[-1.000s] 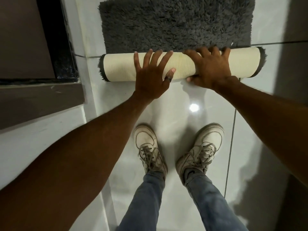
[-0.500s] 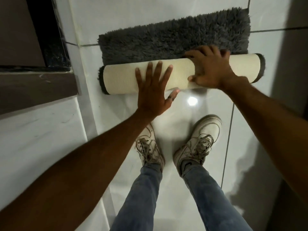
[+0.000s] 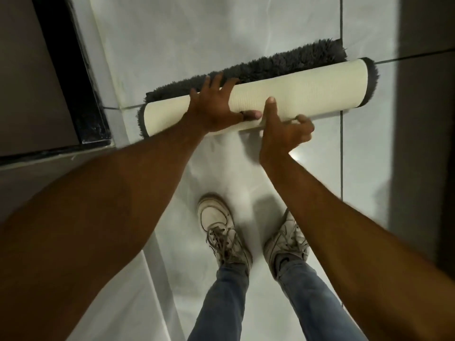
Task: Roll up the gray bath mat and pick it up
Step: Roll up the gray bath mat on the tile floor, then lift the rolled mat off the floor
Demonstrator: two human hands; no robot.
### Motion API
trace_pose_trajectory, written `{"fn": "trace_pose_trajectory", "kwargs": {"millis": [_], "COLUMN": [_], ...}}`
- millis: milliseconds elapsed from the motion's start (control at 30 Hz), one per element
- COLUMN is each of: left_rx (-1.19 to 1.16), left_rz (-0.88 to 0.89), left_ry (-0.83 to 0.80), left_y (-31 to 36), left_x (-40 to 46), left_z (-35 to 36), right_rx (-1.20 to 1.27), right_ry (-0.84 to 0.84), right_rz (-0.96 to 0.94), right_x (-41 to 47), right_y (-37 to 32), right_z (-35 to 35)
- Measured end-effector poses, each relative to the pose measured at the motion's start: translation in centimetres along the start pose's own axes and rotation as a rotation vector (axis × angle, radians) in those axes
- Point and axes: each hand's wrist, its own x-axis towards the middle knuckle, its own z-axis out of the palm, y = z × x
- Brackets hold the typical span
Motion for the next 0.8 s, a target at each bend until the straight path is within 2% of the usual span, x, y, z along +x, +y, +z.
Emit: {"fn": "trace_pose_trajectory", "kwargs": {"millis": [33,67,133,233,300,367,433,567,667,800], "left_rx": [-0.023,-0.05,-0.098,-0.192,-0.115,0.012,0.009,-0.353,-0.512,-0.664], "left_rz": [-0.001,-0.012,-0.009,0.004,-0.005,-0.015,-0.021,0.032,0.073,0.079], "left_ry": [-0.059,-0.112,-0.18,-0.212,-0.265,-0.344,-0.405,-0.449,-0.357,-0.204], "left_y": [-0.3,-0.5,-0.9,-1.5,-1.7,-1.2,-0.4,0.4,0.8,2.1], "left_x": [1.1,1.8,2.7,3.9,4.0,4.0,2.9,-1.9,-6.1,-10.9], "left_z": [-0.8,-1.4,-2.3,-3.0,-3.7,-4.4,-5.2,-7.7,-11.7,-22.2], "right_rx": [0.18,0.274,0.298,0.359,0.406,0.379,0.353,0.212,0.051,-0.071], "right_ry": [-0.088,-0.205,-0.39,-0.503,-0.557,-0.536,-0.494,-0.485,-0.518,-0.579], "right_rz": [0.251,0.396,0.44,0.454,0.521,0.557,0.557,0.402,0.285,0.151], "right_x": [0.7,1.4,2.6,4.5,4.7,4.2,2.9,-1.3,-5.4,-12.2], "right_y": [-0.4,-0.7,-1.0,-1.5,-1.5,-1.5,-1.8,-4.3,-9.5,-20.9], "right_z": [0.7,1.0,1.2,1.6,1.2,0.5,-0.5,-3.2,-3.9,-2.9]}}
